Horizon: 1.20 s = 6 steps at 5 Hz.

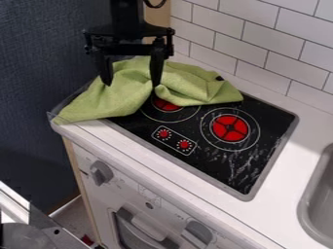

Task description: Move the cloth from left to right

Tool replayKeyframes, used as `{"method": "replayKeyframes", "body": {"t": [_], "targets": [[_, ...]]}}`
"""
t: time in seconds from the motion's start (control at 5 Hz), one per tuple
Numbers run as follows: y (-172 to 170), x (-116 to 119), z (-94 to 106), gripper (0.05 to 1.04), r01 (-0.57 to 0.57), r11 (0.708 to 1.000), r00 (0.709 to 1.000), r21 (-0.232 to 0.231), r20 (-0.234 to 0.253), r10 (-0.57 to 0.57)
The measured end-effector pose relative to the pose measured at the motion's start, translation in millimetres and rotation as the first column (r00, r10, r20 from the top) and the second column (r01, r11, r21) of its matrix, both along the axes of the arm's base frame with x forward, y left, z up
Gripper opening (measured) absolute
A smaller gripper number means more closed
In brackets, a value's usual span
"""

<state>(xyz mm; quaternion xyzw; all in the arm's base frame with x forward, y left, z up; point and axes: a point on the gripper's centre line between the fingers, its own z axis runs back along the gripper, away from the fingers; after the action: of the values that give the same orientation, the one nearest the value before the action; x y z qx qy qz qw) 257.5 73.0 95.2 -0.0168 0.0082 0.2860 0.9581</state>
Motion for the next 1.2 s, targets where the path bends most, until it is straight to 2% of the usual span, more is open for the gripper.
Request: {"method": "replayKeyframes", "body": {"t": [0.2,0.4,0.6,0.8,1.0,1.2], "targets": [[-1.0,-1.1,-9.8,0.999,-0.012,1.0,1.0,-0.011,-0.026,0.011],[2.8,17.8,-22.9,0.999,-0.095,0.995,0.995,-0.033,0.021,0.096],[17.9,41.0,-35.0,0.999,-0.245,0.964,0.959,-0.103,0.12,0.256],[31.6,58.0,-40.7,0.999,-0.368,0.921,0.906,-0.127,0.174,0.386],[46.7,73.0,-49.2,0.999,-0.506,0.858,0.849,-0.088,0.121,0.514],[55.1,90.4,-65.7,0.999,-0.545,0.834,0.828,-0.087,0.101,0.552]]}}
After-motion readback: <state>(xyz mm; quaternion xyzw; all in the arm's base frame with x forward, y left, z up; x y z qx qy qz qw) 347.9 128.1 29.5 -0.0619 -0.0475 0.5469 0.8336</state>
